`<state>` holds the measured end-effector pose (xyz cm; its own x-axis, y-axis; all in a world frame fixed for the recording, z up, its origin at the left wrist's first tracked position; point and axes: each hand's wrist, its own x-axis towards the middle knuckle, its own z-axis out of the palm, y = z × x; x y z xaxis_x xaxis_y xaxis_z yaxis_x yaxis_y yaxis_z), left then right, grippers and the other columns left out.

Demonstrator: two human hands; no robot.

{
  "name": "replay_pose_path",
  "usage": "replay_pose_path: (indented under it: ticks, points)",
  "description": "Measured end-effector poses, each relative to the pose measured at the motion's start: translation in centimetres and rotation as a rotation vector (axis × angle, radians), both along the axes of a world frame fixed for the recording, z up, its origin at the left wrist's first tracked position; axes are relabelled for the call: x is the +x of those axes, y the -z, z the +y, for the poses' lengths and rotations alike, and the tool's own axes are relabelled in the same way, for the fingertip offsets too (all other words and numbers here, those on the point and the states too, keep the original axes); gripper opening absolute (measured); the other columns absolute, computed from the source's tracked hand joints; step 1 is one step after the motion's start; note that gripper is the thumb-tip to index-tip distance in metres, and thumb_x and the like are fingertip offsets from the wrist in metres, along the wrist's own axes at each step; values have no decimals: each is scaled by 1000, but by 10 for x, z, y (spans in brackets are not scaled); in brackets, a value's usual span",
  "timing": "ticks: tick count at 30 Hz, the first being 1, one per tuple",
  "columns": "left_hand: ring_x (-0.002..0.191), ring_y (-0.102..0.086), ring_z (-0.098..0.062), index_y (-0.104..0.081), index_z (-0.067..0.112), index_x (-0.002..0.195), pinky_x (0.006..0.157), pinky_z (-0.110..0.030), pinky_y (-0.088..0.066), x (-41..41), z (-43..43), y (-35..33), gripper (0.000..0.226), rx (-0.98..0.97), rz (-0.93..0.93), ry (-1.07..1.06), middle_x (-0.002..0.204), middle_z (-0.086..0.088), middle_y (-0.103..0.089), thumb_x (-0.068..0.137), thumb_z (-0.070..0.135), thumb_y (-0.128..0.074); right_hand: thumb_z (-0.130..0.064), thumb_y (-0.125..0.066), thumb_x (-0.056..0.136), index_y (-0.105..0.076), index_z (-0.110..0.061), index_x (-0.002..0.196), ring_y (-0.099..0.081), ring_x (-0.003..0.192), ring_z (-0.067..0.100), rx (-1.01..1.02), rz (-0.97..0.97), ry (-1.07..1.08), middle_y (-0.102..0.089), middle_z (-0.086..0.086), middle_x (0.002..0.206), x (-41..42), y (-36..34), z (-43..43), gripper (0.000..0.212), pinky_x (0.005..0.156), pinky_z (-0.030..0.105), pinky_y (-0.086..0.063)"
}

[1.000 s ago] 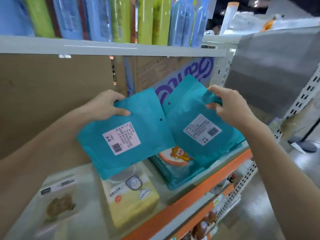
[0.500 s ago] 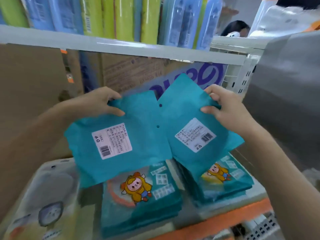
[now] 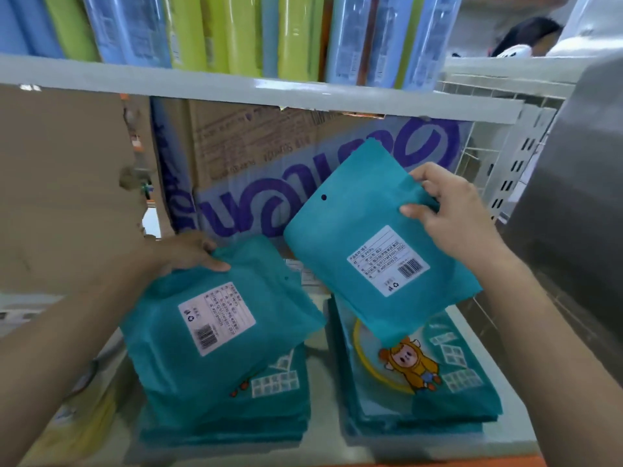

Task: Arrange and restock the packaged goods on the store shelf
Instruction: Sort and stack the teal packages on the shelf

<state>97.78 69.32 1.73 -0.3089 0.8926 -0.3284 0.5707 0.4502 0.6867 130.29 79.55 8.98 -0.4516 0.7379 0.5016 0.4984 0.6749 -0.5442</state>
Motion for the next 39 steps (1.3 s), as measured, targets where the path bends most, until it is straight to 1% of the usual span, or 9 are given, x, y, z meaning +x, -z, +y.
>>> replay_pose_path:
  ticks: [2, 7, 10, 13, 15, 21, 27, 34, 39]
  points:
    - [92, -53, -15, -67, 7, 93, 71, -21, -28, -2, 2, 13, 17, 14, 35, -36, 95, -2, -65, 79, 16, -71, -9, -64, 84, -51, -25, 95, -62, 101, 20, -9, 2, -9, -68, -5, 103, 1, -2, 1, 24, 93, 48, -47]
    - [98, -60, -24, -68, 4, 95, 87, -28, -43, -20, 6, 36, 34, 45, 130, -26, 107, -12, -67, 68, 20, -81, -3, -64, 83, -53, -21, 94, -63, 100, 16, -32, 20, -55, -70, -4, 95, -5, -7, 1, 23, 91, 42, -47]
    - [108, -51, -14, -54, 17, 123, 94, -26, -40, -13, 0, 29, 71, 92, 108, 109, 127, -1, -54, 62, 41, -82, -1, -62, 84, -53, -24, 90, -67, 85, 13, -82, 56, -94, -70, -9, 90, -9, -6, 0, 25, 81, 39, -53]
    - [120, -39, -7, -33, 50, 125, 100, -29, -36, 1, -6, 10, 83, 483, 237, 177, 131, 16, -36, 55, 63, -76, 1, -61, 85, -54, -25, 86, -69, 75, 12, -182, 120, -123, -72, -9, 82, -10, -4, 3, 27, 71, 36, -54]
    - [125, -32, -5, -21, 57, 131, 105, -32, -32, 14, -11, 2, 90, 735, 453, 299, 135, 20, -30, 62, 51, -78, 3, -60, 85, -56, -25, 85, -69, 71, 16, -275, 184, -135, -73, -6, 77, -10, -2, 6, 28, 68, 37, -55]
    - [140, -17, -11, -29, 27, 139, 115, -33, -13, 54, -11, 0, 73, 1112, 977, 541, 146, 1, -27, 77, 53, -57, 4, -57, 86, -60, -15, 89, -69, 66, 20, -559, 294, -212, -72, 2, 73, -9, -1, 13, 19, 55, 28, -56]
    - [117, -52, -10, -58, 32, 107, 104, -36, -34, 76, -5, -8, 22, 1304, 749, 643, 115, 8, -64, 85, 36, -61, 4, -56, 86, -62, -12, 89, -67, 66, 13, -774, 253, -233, -68, 4, 80, -17, 20, 19, 17, 55, 21, -53]
    - [95, -63, -4, -71, 22, 96, 84, -31, -49, 86, -8, -22, 22, 1198, 447, 614, 100, 9, -70, 78, 33, -67, -6, -64, 83, -62, -14, 101, -61, 76, 14, -856, 154, -164, -66, 4, 92, -21, 54, 23, 19, 61, 15, -51]
    - [77, -61, -2, -74, 17, 86, 68, -24, -51, 91, -8, -28, 28, 1137, 388, 546, 85, 11, -70, 77, 41, -63, -14, -62, 85, -56, -14, 116, -63, 92, 10, -695, 9, -241, -65, -4, 102, -18, 49, 6, 32, 85, 26, -53]
